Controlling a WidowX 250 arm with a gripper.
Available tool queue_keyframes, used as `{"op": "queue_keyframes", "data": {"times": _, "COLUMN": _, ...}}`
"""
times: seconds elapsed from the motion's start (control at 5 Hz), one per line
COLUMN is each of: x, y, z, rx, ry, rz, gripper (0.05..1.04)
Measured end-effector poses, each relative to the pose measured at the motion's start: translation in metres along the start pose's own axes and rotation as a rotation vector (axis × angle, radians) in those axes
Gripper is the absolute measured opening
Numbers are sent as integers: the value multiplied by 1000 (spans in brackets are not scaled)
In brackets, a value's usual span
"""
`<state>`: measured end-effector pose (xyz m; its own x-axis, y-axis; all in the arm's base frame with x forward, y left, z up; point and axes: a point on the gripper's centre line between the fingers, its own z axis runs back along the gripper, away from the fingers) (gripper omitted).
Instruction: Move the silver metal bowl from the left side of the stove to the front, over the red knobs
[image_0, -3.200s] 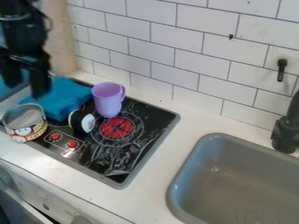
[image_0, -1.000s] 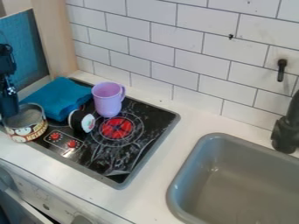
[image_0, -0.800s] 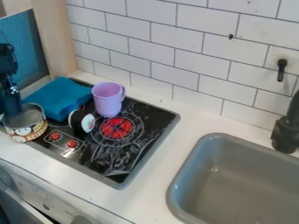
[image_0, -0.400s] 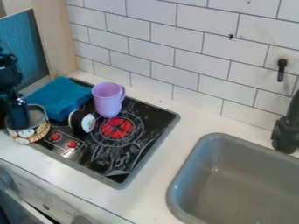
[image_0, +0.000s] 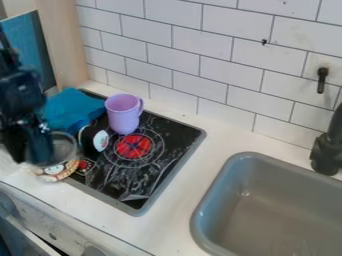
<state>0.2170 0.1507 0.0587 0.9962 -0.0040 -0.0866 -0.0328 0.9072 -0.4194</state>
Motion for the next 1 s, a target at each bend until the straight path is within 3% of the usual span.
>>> {"op": "queue_keyframes", "data": {"times": 0.2, "x": -8, "y": -38, "z": -4, "rx": -89, "ry": 10, "rz": -38, "gripper": 1000}}
{"op": "queue_keyframes", "data": {"times": 0.4, "x": -10, "y": -57, "z": -14, "rx": -133, "ry": 47, "rz": -53, "gripper": 1000}}
{"op": "queue_keyframes", "data": {"times": 0.6, "x": -10, "y": -61, "z": -16, "rx": -143, "ry": 59, "rz": -50, "gripper": 1000}}
{"op": "queue_keyframes", "data": {"times": 0.8, "x": -11, "y": -61, "z": -6, "rx": -92, "ry": 33, "rz": -42, "gripper": 1000}}
{"op": "queue_keyframes", "data": {"times": 1.0, "x": -17, "y": -54, "z": 30, "rx": 57, "ry": -43, "rz": -45, "gripper": 1000}}
